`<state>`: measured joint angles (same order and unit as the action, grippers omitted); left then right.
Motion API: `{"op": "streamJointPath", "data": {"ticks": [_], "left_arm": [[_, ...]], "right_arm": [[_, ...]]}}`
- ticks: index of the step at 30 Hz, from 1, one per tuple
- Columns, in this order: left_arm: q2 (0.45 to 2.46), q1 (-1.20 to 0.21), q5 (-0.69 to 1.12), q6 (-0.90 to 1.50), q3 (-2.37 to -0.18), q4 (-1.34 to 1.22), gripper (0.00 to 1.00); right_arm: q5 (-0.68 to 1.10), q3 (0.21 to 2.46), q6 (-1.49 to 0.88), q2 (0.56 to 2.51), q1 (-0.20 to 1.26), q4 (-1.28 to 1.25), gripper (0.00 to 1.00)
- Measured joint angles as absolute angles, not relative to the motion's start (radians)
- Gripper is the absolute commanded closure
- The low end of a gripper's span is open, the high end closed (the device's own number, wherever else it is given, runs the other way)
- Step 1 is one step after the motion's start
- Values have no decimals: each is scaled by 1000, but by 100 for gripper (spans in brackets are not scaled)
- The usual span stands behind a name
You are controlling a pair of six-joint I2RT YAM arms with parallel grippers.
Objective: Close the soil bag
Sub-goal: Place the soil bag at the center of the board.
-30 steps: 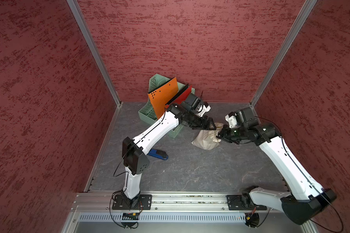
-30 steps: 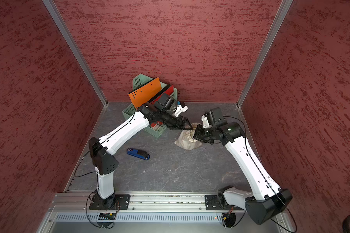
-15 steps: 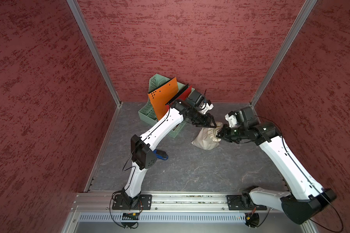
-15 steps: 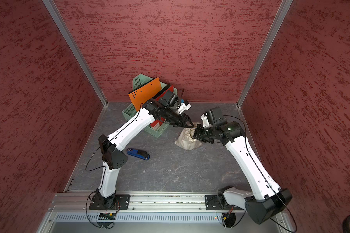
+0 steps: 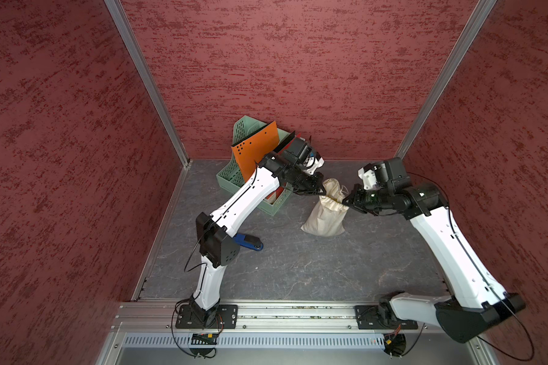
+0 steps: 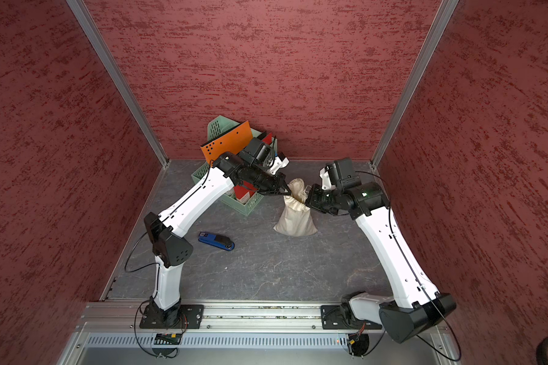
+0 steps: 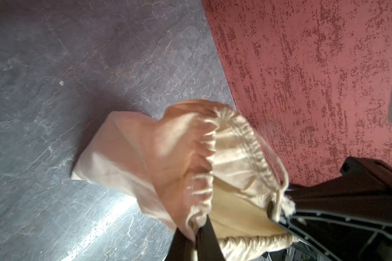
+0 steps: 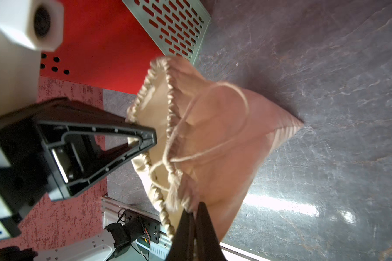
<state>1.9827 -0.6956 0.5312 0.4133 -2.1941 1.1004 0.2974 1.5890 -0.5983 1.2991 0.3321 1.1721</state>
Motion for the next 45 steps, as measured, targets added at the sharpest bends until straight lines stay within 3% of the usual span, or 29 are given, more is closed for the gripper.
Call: {"op": "streamJointPath", "data": {"ticks": [7,15,22,25,26,34,45], "left_arm": [[1680,-708,451,523,-1847,943,94],[1448,-764,335,652,-1512,702,77],[1448,-776,328,667,-1445,656,29],[1448,-746,343,654,-1446,654,3],[1448,-731,350,648,-1446,658,0],[1529,-606,399,518,-1658,862,0],[1781,-601,410,230,-1996,1180,0]], "right_arm": [[311,1714,-607,1389,332,1185,100],[401,1698,-609,1455,327,1153,100],[500,1639,-586,1456,321,1077,100],[531,1639,-563,1456,321,1063,100],[539,1639,-556,1456,321,1062,100],[554,1642,-507,1456,321,1073,100],[549,1654,-466,1457,321,1105,100]]}}
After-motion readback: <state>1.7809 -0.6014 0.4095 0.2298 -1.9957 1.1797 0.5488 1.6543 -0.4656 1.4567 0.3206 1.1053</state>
